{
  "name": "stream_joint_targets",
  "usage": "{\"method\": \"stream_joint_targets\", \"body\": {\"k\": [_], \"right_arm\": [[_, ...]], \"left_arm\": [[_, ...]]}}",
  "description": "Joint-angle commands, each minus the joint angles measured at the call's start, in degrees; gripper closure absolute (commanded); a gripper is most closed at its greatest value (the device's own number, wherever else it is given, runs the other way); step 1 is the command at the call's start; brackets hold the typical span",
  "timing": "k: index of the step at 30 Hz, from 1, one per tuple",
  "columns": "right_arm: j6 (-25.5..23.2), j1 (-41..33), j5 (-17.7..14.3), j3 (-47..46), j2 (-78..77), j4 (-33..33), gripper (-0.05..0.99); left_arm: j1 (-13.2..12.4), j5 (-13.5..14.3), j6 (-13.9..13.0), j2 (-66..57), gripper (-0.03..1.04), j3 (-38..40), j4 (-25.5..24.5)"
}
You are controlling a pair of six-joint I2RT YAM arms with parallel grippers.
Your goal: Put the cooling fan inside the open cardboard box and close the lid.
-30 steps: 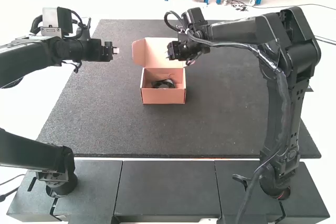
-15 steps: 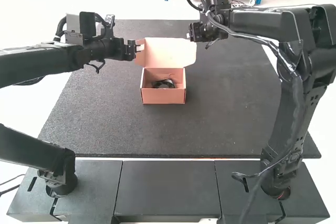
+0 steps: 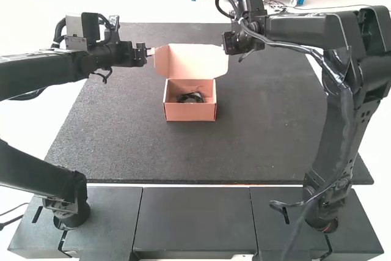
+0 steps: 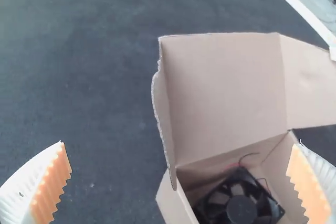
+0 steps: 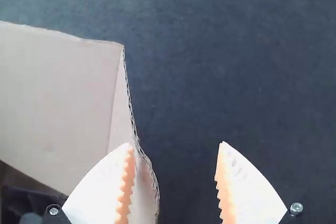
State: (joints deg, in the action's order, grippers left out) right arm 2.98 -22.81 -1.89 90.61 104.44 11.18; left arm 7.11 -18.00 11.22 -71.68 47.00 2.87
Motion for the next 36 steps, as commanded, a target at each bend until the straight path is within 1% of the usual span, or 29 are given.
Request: {"method": "stream_joint_targets", "body": {"k": [1, 4, 7, 9, 10, 14, 16, 17, 19, 22, 25, 27, 34, 35, 36], "right_arm": [[0.09, -0.31, 1.01, -0.08, 0.06, -0.11, 0.59], [-0.08, -0.31, 1.19, -0.70, 0.06, -0.11, 0.63], [-0.26, -0.40, 1.98, -1.05, 0.06, -0.11, 0.72], [-0.52, -0.31, 2.24, -1.14, 0.06, -0.02, 0.74], [-0.87, -0.40, 2.51, -1.14, 0.06, -0.02, 0.75], [-1.14, -0.40, 4.26, -1.14, -0.03, 0.77, 0.84], [-1.14, -0.40, 4.88, -1.40, -0.21, 0.95, 0.86], [-1.05, -0.40, 4.97, -1.49, -0.21, 0.95, 0.88], [-1.05, -0.40, 5.14, -1.49, -0.29, 0.95, 0.89], [-0.79, -0.40, 6.11, -1.57, -0.29, 0.95, 0.95], [-0.79, -0.48, 6.20, -1.49, -0.38, 0.95, 0.95], [-0.79, -0.48, 6.29, -1.49, -0.38, 0.95, 0.95], [-0.17, -1.01, 7.25, -1.93, -0.91, 1.30, 0.95], [-0.17, -1.10, 7.25, -2.01, -1.00, 1.30, 0.95], [-0.17, -1.10, 7.34, -2.10, -1.08, 1.30, 0.95]], "left_arm": [[-0.17, -0.99, -0.59, 0.49, 0.04, -0.25, 0.64], [-0.17, -0.99, -0.76, 0.14, 0.04, -0.16, 0.99], [-0.17, -0.99, -0.76, -0.48, 0.04, 0.11, 1.34], [-0.35, -0.99, -0.76, -0.65, 0.04, 0.19, 1.70], [-0.35, -0.99, -0.76, -0.92, 0.04, 0.37, 1.78], [-0.26, -0.99, -0.68, -1.88, 0.04, 1.07, 2.31], [-0.17, -0.99, -0.68, -2.76, 0.04, 1.34, 2.84], [-0.17, -0.90, -0.59, -3.38, 0.04, 1.51, 3.28], [-0.08, -0.63, -0.59, -4.79, 0.04, 2.13, 3.81], [-0.08, -0.55, -0.50, -7.25, 0.04, 3.45, 3.72], [0.00, -0.55, -0.50, -9.44, 0.04, 4.85, 3.89], [0.00, -0.55, -0.50, -11.03, 0.07, 6.08, 4.16], [0.18, -0.37, -0.41, -17.97, 0.08, 12.32, 5.21], [0.44, -0.19, -0.33, -18.94, 0.09, 13.29, 5.12], [0.88, -0.19, -0.33, -19.64, 0.13, 13.99, 4.86]]}}
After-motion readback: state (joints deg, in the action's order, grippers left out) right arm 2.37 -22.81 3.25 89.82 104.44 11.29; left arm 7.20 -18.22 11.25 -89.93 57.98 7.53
